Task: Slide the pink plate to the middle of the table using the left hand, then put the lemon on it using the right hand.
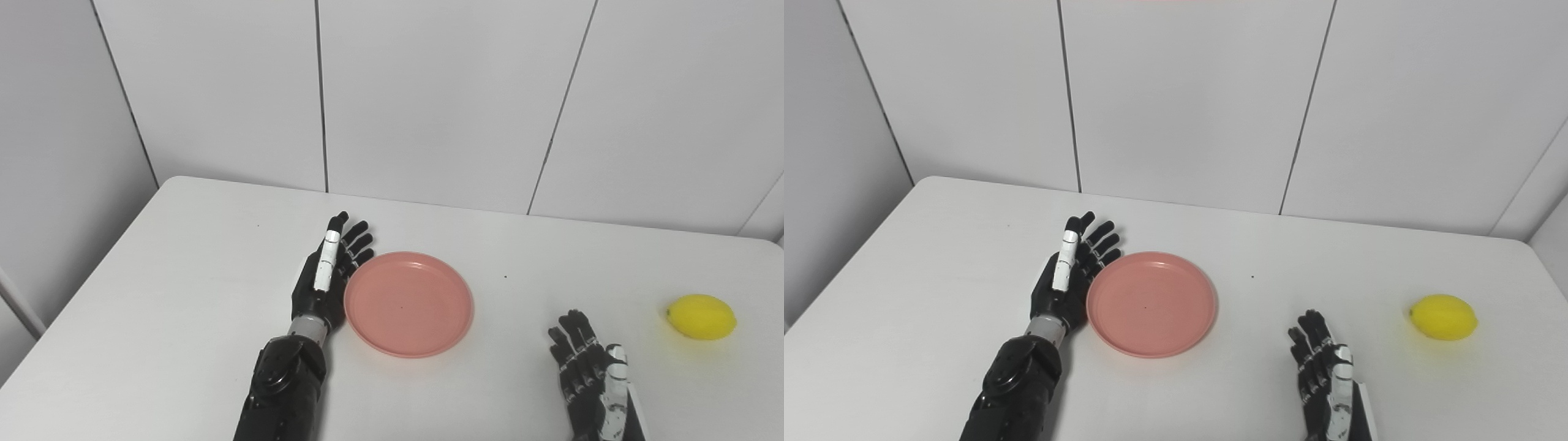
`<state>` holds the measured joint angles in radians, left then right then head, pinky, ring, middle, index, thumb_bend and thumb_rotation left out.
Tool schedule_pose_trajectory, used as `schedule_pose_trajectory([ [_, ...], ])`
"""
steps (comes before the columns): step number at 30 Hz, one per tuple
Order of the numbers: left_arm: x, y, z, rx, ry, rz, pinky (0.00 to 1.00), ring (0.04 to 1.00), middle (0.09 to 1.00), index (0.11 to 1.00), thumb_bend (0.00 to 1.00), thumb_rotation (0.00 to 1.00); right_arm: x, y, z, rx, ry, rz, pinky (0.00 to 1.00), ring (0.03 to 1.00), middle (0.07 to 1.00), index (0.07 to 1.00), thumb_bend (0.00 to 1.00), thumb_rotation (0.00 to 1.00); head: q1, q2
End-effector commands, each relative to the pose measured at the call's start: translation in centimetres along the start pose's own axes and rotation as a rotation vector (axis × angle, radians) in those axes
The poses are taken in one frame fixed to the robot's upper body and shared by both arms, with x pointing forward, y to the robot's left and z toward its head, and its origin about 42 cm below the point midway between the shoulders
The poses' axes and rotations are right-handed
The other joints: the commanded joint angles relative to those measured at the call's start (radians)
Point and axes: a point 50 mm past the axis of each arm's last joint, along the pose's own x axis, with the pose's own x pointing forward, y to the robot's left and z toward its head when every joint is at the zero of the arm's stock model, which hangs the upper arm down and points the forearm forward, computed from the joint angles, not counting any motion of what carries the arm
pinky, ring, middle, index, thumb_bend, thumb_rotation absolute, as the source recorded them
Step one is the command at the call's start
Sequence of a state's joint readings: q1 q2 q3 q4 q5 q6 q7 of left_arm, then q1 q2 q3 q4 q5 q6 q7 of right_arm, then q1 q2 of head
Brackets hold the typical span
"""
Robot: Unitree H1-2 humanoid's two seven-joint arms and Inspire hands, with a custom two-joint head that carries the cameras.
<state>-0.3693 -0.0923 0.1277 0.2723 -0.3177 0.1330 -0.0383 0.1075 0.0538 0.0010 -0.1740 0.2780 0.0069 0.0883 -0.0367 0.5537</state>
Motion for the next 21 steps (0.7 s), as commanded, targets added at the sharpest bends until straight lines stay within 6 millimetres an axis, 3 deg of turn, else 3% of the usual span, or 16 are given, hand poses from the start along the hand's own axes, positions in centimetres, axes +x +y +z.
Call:
schedule_pose_trajectory([
  [1,-1.3,1.2,-3.4,-0.007,0.13,0.076,0.89,0.884,0.881,0.953,0.75,0.76,0.2,0.9,0.2,0.005,-0.008,0.007,0.98,0.925,0.933,0.911,0.79,1.0,-0.015,0.004],
  [21,-1.3,0.9,-3.1,-0.022,0.142,0.025,0.9,0.903,0.885,0.962,0.76,0.74,0.8,3.4,-0.4,0.013,-0.009,0.006,0.98,0.912,0.929,0.907,0.79,0.99,-0.141,0.039],
])
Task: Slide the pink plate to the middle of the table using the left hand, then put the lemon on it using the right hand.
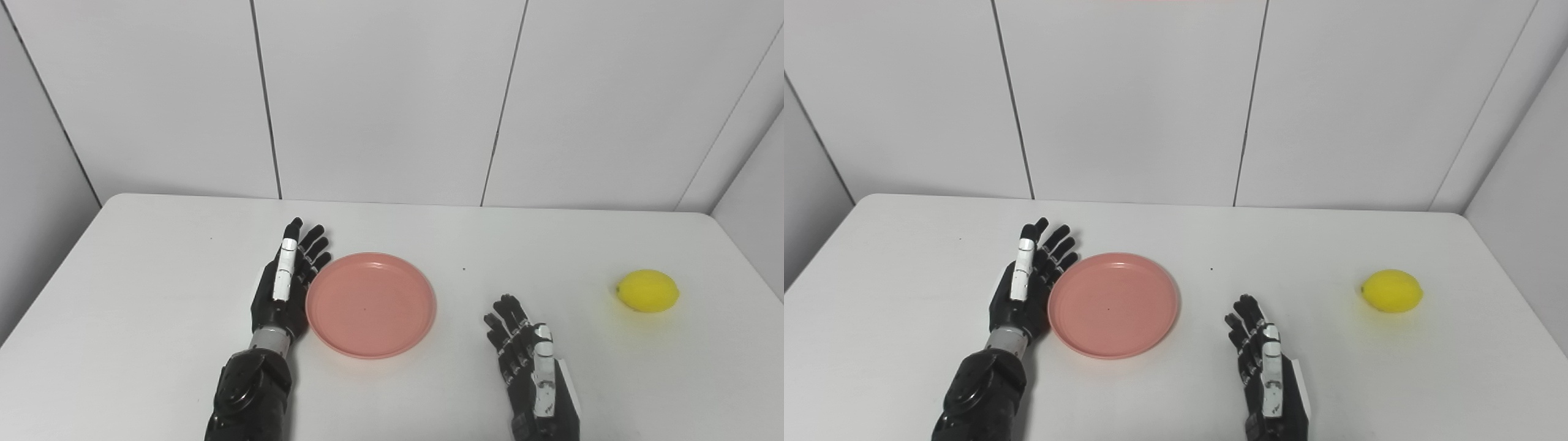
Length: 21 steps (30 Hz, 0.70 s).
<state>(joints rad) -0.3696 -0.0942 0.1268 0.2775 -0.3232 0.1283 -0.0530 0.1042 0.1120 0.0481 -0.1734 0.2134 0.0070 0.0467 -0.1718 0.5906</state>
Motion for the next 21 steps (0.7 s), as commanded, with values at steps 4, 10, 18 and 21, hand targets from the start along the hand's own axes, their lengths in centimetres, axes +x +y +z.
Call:
schedule_pose_trajectory([
  [4,-1.4,1.0,-2.9,-0.011,0.15,0.034,0.92,0.917,0.9,0.974,0.76,0.75,0.4,0.8,0.3,0.011,-0.018,0.015,0.98,0.912,0.93,0.909,0.78,0.99,-0.023,0.007],
  [10,-1.5,1.0,-2.9,-0.015,0.169,0.022,0.92,0.909,0.899,0.965,0.75,0.75,0.4,1.2,0.3,-0.013,-0.019,0.015,0.96,0.911,0.928,0.911,0.76,1.0,-0.07,0.01],
  [18,-1.4,1.6,-2.9,-0.036,0.179,0.022,0.92,0.919,0.905,0.973,0.73,0.76,0.8,1.4,0.2,-0.026,-0.039,-0.015,0.95,0.906,0.918,0.904,0.75,0.99,-0.142,0.002],
  [21,-1.3,2.2,-2.9,-0.059,0.175,0.029,0.93,0.917,0.9,0.968,0.73,0.75,1.0,1.4,0.6,-0.058,-0.068,-0.057,0.93,0.881,0.889,0.881,0.75,0.97,-0.179,-0.002],
])
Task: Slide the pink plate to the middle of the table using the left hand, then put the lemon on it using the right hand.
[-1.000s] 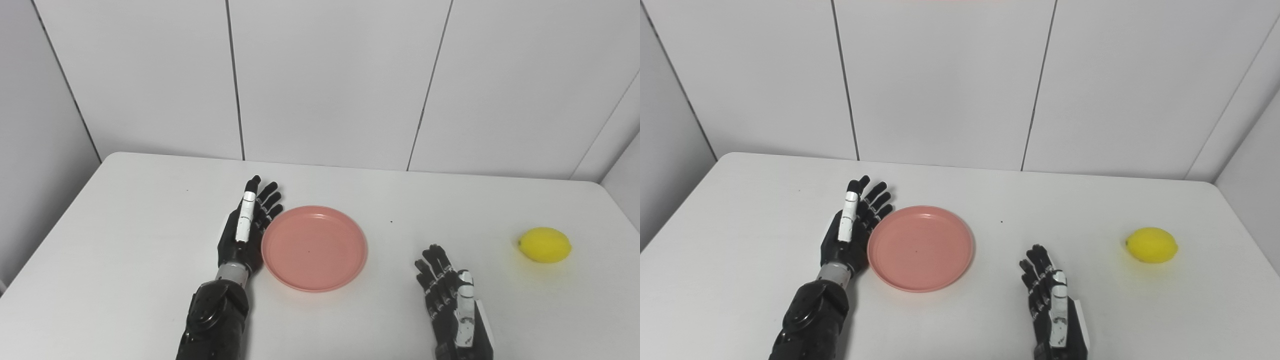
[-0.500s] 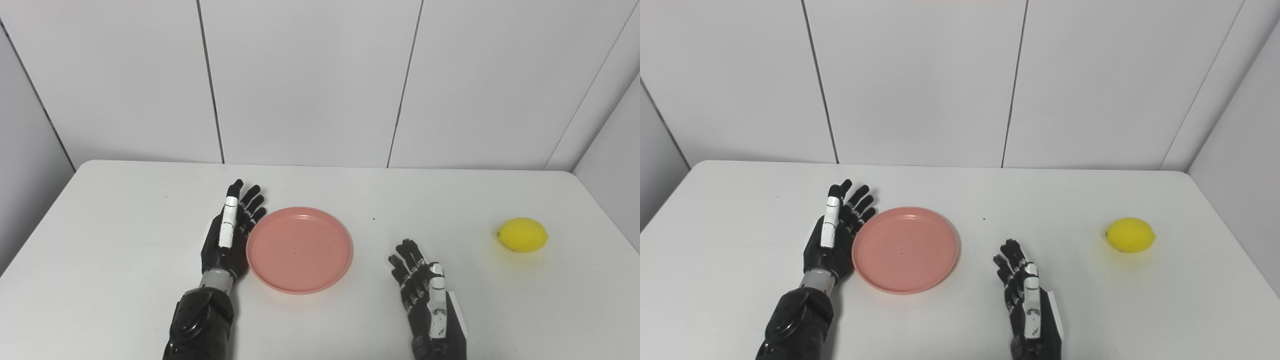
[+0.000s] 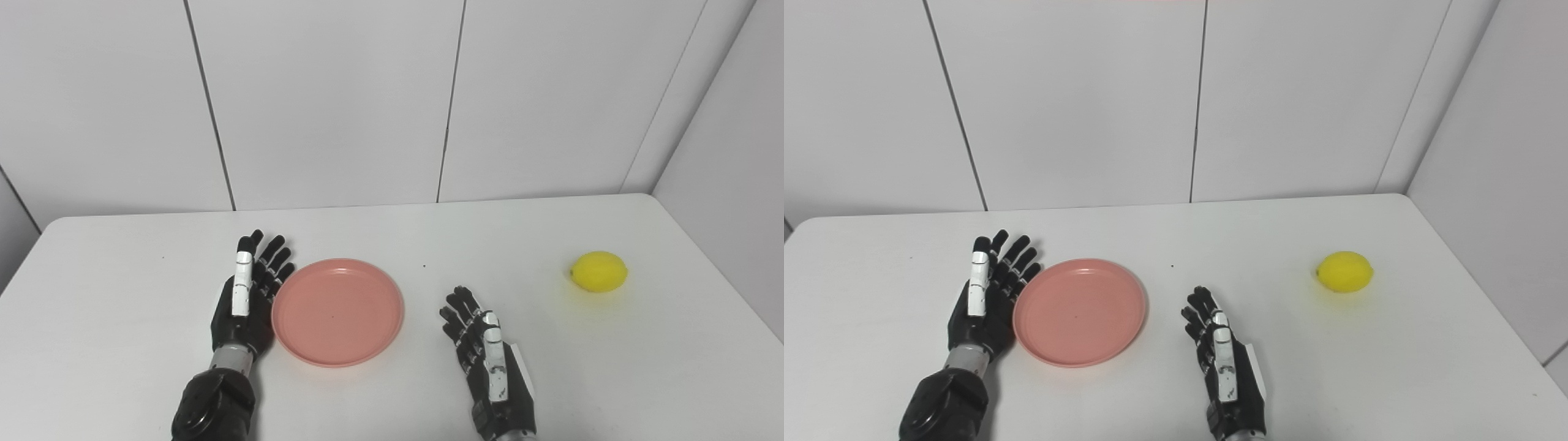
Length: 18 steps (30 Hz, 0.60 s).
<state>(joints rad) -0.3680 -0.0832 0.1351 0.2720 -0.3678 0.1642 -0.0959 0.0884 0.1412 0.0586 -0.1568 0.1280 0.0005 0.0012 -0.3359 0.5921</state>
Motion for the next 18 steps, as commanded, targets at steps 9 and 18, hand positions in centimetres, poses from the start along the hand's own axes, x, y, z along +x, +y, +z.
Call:
schedule_pose_trajectory([
  [9,-1.0,3.2,-2.7,-0.023,0.158,0.064,0.98,0.941,0.925,0.99,0.74,0.77,1.4,0.2,3.8,-0.148,-0.185,-0.118,0.83,0.788,0.774,0.793,0.79,0.93,-0.083,-0.016],
  [18,-0.9,3.6,-2.5,-0.032,0.149,0.058,0.97,0.939,0.922,0.986,0.73,0.75,2.1,-1.0,7.5,-0.408,-0.299,-0.123,0.76,0.759,0.755,0.815,0.68,0.95,-0.099,-0.019],
])
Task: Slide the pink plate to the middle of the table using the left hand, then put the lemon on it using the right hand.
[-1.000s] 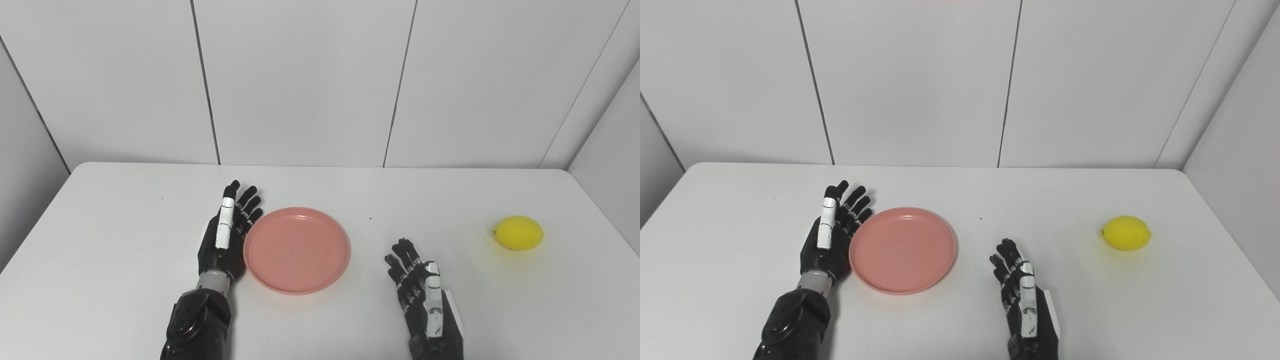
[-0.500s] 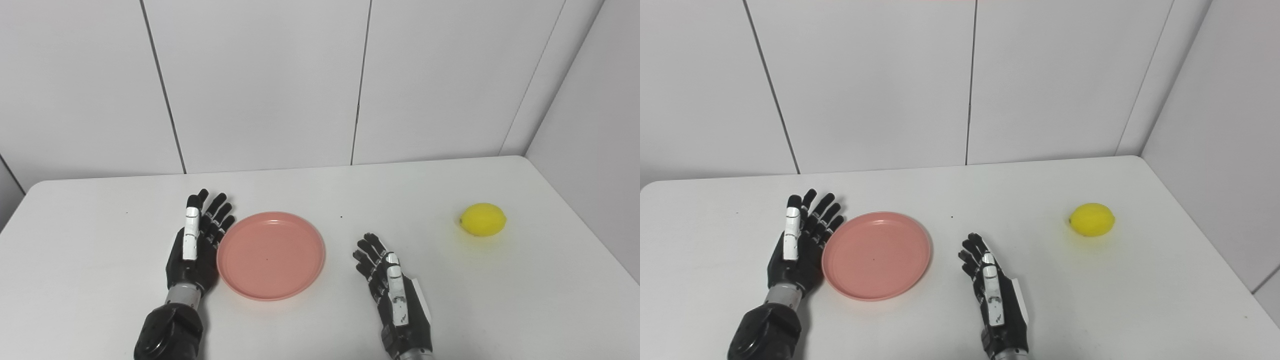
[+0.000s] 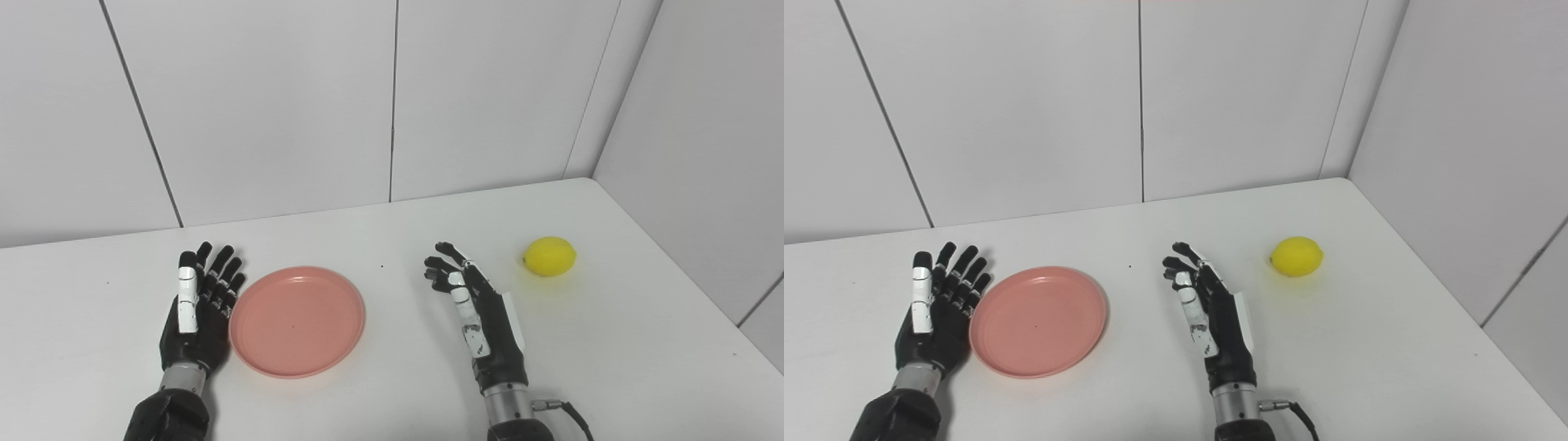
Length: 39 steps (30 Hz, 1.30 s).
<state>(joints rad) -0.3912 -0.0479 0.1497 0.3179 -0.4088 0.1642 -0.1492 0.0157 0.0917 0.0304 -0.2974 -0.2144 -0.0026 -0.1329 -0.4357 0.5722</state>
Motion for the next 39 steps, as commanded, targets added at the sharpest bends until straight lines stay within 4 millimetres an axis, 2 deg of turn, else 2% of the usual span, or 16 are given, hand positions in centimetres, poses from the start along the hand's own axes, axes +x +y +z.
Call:
schedule_pose_trajectory([
  [1,-1.5,2.4,-3.0,-0.018,0.138,0.093,0.97,0.936,0.919,0.983,0.74,0.74,1.0,-0.7,1.7,-0.052,-0.086,-0.002,0.75,0.759,0.753,0.813,0.69,0.95,0.0,0.0],
  [6,-1.6,2.4,-3.1,-0.01,0.146,0.096,0.97,0.937,0.923,0.986,0.73,0.76,2.6,-2.6,2.7,-0.16,-0.182,-0.005,0.7,0.739,0.745,0.802,0.7,0.91,0.0,-0.001],
  [9,-1.6,2.3,-3.2,-0.006,0.146,0.092,0.98,0.941,0.928,0.988,0.74,0.76,3.8,-4.1,3.8,-0.245,-0.22,-0.037,0.69,0.731,0.743,0.778,0.75,0.89,0.0,-0.002],
  [14,-1.6,2.2,-3.3,-0.012,0.15,0.094,0.98,0.941,0.927,0.987,0.74,0.75,5.5,-6.2,5.1,-0.479,-0.267,-0.065,0.68,0.733,0.764,0.76,0.76,0.94,0.002,-0.004],
  [19,-1.8,2.0,-3.2,-0.008,0.147,0.093,0.97,0.935,0.919,0.982,0.74,0.75,7.7,-8.6,5.5,-0.735,-0.302,-0.088,0.66,0.733,0.759,0.745,0.78,0.96,0.003,-0.007],
  [24,-1.8,2.0,-3.3,-0.01,0.151,0.087,0.98,0.944,0.927,0.995,0.73,0.76,9.0,-10.1,5.7,-0.904,-0.288,-0.103,0.62,0.713,0.753,0.729,0.78,0.94,-0.001,-0.008],
  [28,-1.8,2.2,-3.4,0.001,0.155,0.086,0.97,0.943,0.926,0.994,0.72,0.76,9.9,-11.2,5.5,-1.028,-0.264,-0.097,0.66,0.712,0.75,0.721,0.77,0.9,-0.004,-0.009],
  [33,-1.9,2.1,-3.5,0.006,0.16,0.075,0.97,0.943,0.933,0.996,0.72,0.77,11.1,-12.4,4.7,-1.22,-0.266,-0.101,0.64,0.695,0.733,0.704,0.78,0.9,-0.002,-0.009],
  [39,-2.0,2.1,-3.4,0.009,0.161,0.072,0.97,0.942,0.933,0.998,0.71,0.78,12.0,-14.1,3.3,-1.366,-0.241,-0.108,0.74,0.712,0.727,0.677,0.78,0.86,-0.002,-0.007],
])
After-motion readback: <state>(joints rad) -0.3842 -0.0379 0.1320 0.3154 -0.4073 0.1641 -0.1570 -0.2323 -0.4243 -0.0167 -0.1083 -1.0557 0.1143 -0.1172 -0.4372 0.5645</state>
